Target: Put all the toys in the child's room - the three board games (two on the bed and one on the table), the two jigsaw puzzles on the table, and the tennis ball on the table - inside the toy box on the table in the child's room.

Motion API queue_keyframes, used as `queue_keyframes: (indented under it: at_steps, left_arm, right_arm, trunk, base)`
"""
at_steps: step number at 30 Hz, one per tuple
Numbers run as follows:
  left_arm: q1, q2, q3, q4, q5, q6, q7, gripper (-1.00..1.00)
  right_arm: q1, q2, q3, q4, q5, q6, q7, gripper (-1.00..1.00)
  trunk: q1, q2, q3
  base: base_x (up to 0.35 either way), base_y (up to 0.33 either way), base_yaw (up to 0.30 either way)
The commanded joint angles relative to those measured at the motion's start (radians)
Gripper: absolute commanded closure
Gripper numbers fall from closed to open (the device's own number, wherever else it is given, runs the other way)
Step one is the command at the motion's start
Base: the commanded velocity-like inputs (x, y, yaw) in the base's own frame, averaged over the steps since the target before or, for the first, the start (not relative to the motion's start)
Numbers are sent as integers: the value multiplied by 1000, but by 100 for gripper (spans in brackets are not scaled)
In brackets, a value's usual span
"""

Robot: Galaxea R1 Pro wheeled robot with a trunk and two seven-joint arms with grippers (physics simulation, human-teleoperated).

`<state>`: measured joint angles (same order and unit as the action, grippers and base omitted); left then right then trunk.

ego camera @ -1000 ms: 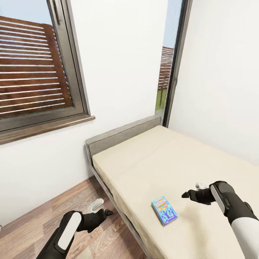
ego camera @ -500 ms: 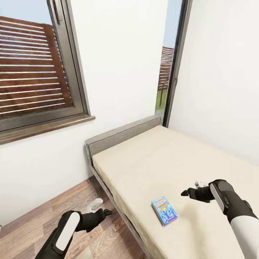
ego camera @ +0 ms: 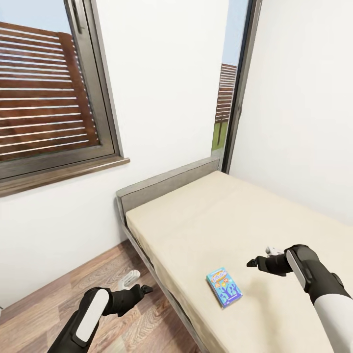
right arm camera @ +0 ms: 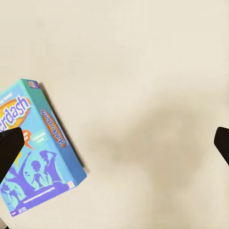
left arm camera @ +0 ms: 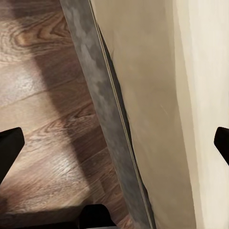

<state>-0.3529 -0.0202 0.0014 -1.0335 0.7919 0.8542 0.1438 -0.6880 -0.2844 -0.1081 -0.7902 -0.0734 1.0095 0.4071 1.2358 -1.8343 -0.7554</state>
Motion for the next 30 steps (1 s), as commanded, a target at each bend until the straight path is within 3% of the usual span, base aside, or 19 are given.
queue_keyframes:
  at_steps: [1, 21, 30]
  left_arm:
    - [0, 0, 0, -1, 11, 3, 10, -100]
    - [0, 1, 1, -2, 10, 5, 12, -100]
    - [-3, -6, 26, -25, 12, -17, 15, -100]
  right_arm:
    - [-1, 0, -1, -1, -7, 5, -3, -100]
    - [-1, 0, -1, 0, -7, 6, -4, -100]
    - [-15, 20, 48, 3, -16, 33, 1, -100]
  trunk:
    - [0, 0, -1]
    - [0, 0, -1]
    - [0, 0, -1]
  base:
    - [0, 0, 0]
    - [0, 0, 0]
    - [0, 0, 0]
